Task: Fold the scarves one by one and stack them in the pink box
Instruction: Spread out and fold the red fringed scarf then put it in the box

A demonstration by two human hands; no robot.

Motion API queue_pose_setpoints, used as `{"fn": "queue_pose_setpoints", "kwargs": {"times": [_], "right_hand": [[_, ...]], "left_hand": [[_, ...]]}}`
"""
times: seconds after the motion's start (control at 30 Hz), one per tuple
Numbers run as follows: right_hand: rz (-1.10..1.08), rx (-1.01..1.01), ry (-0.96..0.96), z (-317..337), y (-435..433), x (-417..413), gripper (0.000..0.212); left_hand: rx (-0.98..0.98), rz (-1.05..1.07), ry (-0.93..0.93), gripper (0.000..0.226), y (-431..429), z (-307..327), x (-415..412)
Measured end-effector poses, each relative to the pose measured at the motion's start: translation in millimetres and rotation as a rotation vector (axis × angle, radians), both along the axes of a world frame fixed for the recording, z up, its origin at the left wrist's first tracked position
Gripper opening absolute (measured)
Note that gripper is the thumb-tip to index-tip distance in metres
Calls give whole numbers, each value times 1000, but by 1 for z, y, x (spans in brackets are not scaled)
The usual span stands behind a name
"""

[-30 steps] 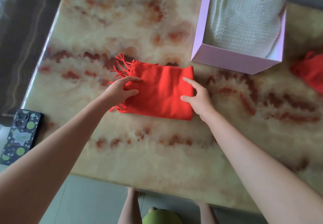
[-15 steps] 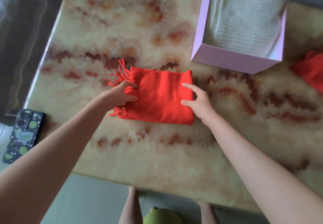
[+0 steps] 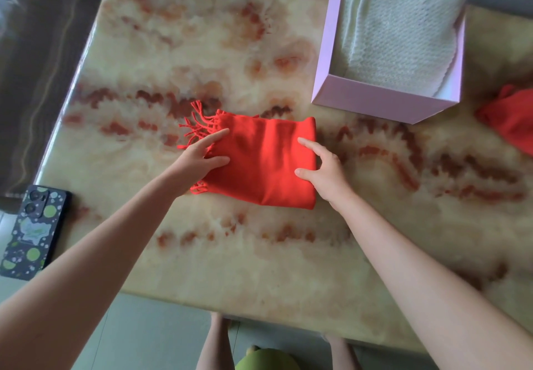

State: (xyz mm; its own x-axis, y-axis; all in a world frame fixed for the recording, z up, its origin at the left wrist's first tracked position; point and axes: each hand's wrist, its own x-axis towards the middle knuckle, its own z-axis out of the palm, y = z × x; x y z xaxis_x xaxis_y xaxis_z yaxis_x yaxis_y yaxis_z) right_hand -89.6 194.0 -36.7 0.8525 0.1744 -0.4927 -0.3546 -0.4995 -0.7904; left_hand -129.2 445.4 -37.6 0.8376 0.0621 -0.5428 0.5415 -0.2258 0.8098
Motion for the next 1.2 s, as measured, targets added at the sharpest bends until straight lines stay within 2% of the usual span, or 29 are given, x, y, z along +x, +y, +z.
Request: {"fn": "queue_pose_setpoints", "kwargs": {"times": [0.07, 0.23, 0.57, 0.73, 0.87, 1.03, 1.2], "right_hand": [[-1, -9, -7, 2, 0, 0, 69], [15, -43, -91, 2, 5, 1, 74], [14, -54, -188, 34, -11, 12, 78], [5, -52, -250, 67, -30, 25, 77], [-18, -43, -307, 98, -58, 56, 79], [-57, -95, -412, 129, -102, 120, 79], [-104, -135, -403, 126, -151, 191, 83]], "left_hand": [[1, 37, 7, 63, 2, 0, 2], [69, -37, -13, 71, -3, 4, 8], [134, -17, -71, 66, -15, 44, 15], [270, -73, -153, 68, -35, 75, 37], [343, -135, -267, 71, -58, 104, 73], [340, -125, -374, 71, -102, 133, 137], [367, -160, -472, 73, -153, 136, 207]]}}
